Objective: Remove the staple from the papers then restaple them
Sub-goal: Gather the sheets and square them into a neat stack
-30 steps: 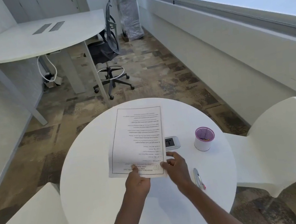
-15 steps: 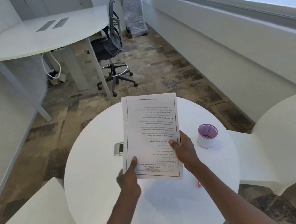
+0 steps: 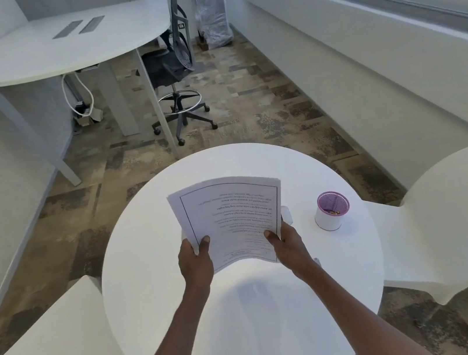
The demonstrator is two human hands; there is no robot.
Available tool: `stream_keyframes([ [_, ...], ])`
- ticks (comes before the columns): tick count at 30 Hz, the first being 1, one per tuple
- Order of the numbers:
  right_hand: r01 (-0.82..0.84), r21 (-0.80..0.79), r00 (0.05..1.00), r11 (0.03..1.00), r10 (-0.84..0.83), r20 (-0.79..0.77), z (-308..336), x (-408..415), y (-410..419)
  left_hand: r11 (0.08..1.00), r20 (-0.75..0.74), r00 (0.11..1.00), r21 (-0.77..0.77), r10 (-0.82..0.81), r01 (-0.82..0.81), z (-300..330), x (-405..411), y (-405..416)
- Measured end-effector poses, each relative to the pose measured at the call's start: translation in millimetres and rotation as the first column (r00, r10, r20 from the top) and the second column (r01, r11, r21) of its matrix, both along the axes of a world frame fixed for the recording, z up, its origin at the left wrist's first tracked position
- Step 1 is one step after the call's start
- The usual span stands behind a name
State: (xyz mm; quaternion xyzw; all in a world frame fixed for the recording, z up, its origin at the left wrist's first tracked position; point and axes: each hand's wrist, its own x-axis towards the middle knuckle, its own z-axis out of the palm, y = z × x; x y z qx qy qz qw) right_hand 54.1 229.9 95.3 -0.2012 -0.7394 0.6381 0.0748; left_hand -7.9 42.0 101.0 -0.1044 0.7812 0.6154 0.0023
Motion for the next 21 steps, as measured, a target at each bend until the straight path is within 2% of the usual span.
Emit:
stream_keyframes([
  [6,-0.039,-0.016,0.998,0.999,0.04,0.048,-26.8,7.7,-1.7,0.996,0.041,0.999,-0.088,0.005,-0.001,-32.0,14.1,-6.6],
  [14,-0.138,0.069,0.964,0.988,0.118,0.238,-68.4,21.6,-0.4,0.988,0.188,0.982,-0.138,-0.038,0.065,-57.2,30.8,-15.3],
  [18,-0.126,0.078,0.966,0.989,0.105,0.236,-65.5,16.4,2.9,0.98,0.185,0.982,-0.186,-0.032,0.067,-51.5,23.1,-13.2],
  [21,-0.112,0.106,0.971,0.988,0.086,0.225,-61.5,13.1,6.9,0.986,0.179,0.984,-0.161,-0.013,0.042,-45.5,16.6,-9.0],
])
